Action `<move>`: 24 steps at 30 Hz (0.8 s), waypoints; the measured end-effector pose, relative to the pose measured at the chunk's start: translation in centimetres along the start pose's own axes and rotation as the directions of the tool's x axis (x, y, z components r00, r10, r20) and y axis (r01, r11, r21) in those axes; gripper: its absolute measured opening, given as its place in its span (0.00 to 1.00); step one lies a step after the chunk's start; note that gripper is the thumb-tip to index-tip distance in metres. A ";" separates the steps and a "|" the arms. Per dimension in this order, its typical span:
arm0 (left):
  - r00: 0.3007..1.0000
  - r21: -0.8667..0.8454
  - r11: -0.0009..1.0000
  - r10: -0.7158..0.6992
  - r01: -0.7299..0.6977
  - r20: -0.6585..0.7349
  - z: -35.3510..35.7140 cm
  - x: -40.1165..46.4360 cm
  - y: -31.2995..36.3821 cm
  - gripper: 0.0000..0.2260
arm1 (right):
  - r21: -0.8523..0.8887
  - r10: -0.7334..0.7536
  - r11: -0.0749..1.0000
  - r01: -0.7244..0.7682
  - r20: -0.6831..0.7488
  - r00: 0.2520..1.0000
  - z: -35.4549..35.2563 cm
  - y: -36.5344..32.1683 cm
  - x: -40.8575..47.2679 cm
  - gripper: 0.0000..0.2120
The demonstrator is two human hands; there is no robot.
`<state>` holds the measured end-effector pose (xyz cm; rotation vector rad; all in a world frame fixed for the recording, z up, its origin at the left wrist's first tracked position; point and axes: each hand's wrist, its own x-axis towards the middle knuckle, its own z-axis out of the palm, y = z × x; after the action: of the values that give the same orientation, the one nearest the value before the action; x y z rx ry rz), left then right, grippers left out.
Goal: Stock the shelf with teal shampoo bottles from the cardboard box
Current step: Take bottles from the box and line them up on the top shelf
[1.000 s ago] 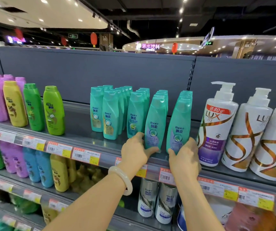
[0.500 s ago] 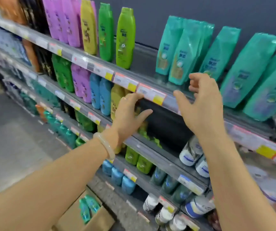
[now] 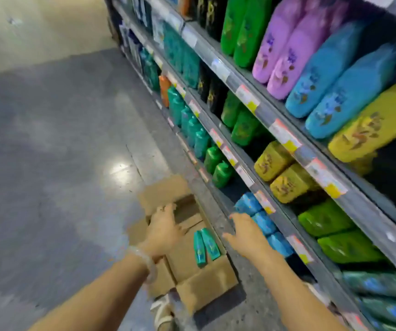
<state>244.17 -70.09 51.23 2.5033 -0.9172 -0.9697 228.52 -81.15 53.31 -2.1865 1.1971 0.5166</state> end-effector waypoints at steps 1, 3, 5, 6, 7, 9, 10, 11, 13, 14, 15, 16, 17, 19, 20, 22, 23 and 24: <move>0.999 0.012 1.000 -0.028 0.027 0.041 1.2 1.3 -1.6 0.29 | 0.001 0.030 1.000 -0.030 0.043 0.999 2.0 0.2 1.9 0.24; 0.992 0.013 0.997 -0.083 0.082 0.097 4.4 4.0 -4.8 0.29 | 0.044 0.094 0.994 -0.099 0.116 0.989 6.2 1.1 5.6 0.23; 0.984 0.004 0.992 -0.123 0.124 0.131 8.5 6.4 -8.0 0.28 | 0.087 0.145 0.983 -0.160 0.157 0.977 10.5 2.8 9.1 0.19; 0.979 0.003 0.991 -0.136 0.137 0.155 10.8 7.6 -9.6 0.28 | 0.100 0.171 0.977 -0.189 0.167 0.971 12.8 3.8 11.0 0.19; 0.971 0.014 0.989 -0.147 0.147 0.190 13.3 8.7 -11.1 0.28 | 0.108 0.196 0.970 -0.216 0.173 0.965 15.0 4.9 12.9 0.19; 0.946 0.047 0.984 -0.176 0.169 0.274 18.6 10.9 -14.1 0.26 | 0.121 0.248 0.955 -0.270 0.173 0.953 19.4 6.8 16.8 0.22; 0.931 0.054 0.981 -0.195 0.188 0.307 21.4 12.1 -15.5 0.25 | 0.120 0.268 0.949 -0.291 0.177 0.947 21.7 7.8 18.9 0.24; 0.917 0.056 0.976 -0.215 0.208 0.337 24.3 13.3 -16.8 0.25 | 0.116 0.281 0.946 -0.304 0.182 0.942 24.0 8.9 20.9 0.25; 0.890 0.048 0.965 -0.257 0.258 0.377 30.1 15.6 -19.0 0.26 | 0.128 0.284 0.942 -0.310 0.188 0.940 28.8 11.2 25.0 0.26; 0.881 0.045 0.958 -0.277 0.282 0.384 32.8 16.8 -19.9 0.28 | 0.138 0.279 0.942 -0.307 0.189 0.941 31.2 12.3 27.0 0.25; 0.874 0.036 0.950 -0.298 0.309 0.384 35.4 18.2 -20.5 0.30 | 0.131 0.280 0.942 -0.308 0.197 0.940 33.4 13.4 29.0 0.24; 0.867 0.022 0.941 -0.321 0.339 0.381 37.7 19.6 -20.8 0.31 | 0.109 0.281 0.945 -0.307 0.204 0.938 35.4 14.3 30.8 0.24; 0.863 -0.003 0.930 -0.340 0.367 0.373 40.0 21.2 -21.0 0.32 | 0.071 0.286 0.949 -0.306 0.213 0.934 37.2 15.0 32.5 0.26; 0.868 -0.084 0.911 -0.352 0.403 0.351 43.7 24.3 -21.3 0.30 | -0.020 0.295 0.954 -0.299 0.230 0.927 40.2 16.3 35.5 0.30; 0.877 -0.127 0.907 -0.341 0.402 0.337 45.3 25.9 -21.3 0.29 | -0.061 0.294 0.956 -0.288 0.231 0.927 41.4 16.8 36.8 0.31; 0.904 -0.182 0.910 -0.311 0.372 0.292 47.8 28.6 -21.5 0.29 | -0.114 0.311 0.949 -0.293 0.201 0.929 43.1 18.0 38.7 0.31; 0.921 -0.185 0.920 -0.295 0.346 0.255 48.8 29.7 -21.5 0.32 | -0.126 0.322 0.945 -0.303 0.185 0.928 43.5 18.5 39.3 0.31; 0.935 -0.169 0.933 -0.279 0.318 0.219 49.6 30.5 -21.6 0.37 | -0.133 0.327 0.942 -0.307 0.177 0.928 43.9 18.9 39.7 0.31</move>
<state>237.20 -76.47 -10.16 2.4477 -0.4587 -1.3463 230.71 -85.12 -8.63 -1.9749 1.4491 0.9264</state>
